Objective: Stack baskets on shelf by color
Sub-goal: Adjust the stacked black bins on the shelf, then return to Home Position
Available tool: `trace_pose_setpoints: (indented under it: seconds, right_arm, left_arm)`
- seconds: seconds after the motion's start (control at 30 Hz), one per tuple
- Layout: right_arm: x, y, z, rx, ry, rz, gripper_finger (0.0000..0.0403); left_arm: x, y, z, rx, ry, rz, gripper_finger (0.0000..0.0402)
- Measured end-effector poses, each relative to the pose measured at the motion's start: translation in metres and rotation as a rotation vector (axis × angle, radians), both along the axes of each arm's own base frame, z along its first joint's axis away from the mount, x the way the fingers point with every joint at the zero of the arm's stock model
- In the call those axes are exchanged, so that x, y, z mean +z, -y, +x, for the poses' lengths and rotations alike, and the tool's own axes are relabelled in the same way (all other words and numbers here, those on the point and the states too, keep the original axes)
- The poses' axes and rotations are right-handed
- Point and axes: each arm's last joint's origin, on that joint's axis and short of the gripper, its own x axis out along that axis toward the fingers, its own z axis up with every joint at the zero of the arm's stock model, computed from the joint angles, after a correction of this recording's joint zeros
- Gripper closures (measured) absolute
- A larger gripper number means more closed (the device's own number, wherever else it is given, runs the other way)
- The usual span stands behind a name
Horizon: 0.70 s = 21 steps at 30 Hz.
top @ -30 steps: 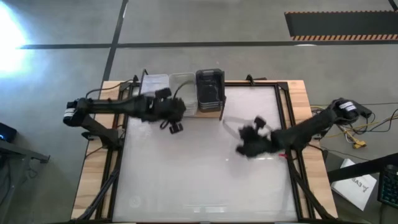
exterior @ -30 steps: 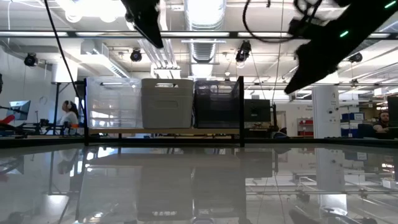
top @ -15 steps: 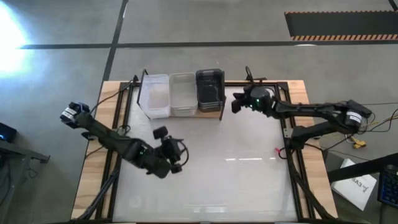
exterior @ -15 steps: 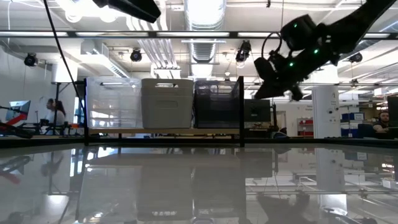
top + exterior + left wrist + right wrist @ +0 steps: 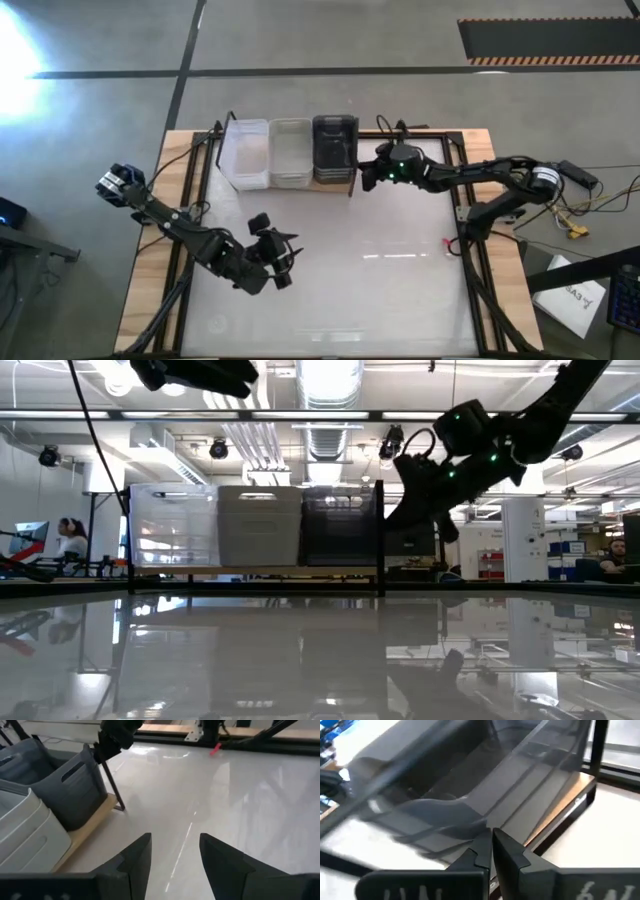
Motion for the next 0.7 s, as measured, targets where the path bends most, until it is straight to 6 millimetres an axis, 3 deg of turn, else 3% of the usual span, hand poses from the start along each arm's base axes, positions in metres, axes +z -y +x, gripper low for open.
trace_pose_setpoints:
  seconds: [0.2,0.37,0.53,0.7]
  right_arm:
    - [0.026,-0.017,-0.024,0.023,-0.089,0.01,0.0394]
    - [0.048,-0.063,-0.056,0.234,-0.166,-0.039,0.0394]
    - [0.053,-0.112,-0.095,0.456,0.006,-0.064,0.0394]
    - [0.046,-0.141,-0.139,0.544,0.325,-0.108,0.0394]
  left_arm:
    - [0.014,0.0,-0.009,-0.007,0.055,-0.053,0.0249]
    - [0.017,-0.004,-0.019,-0.001,0.082,-0.092,0.0249]
    - [0.013,-0.013,-0.032,0.001,0.157,-0.147,0.0249]
    - [0.004,-0.024,-0.047,-0.035,0.288,-0.179,0.0249]
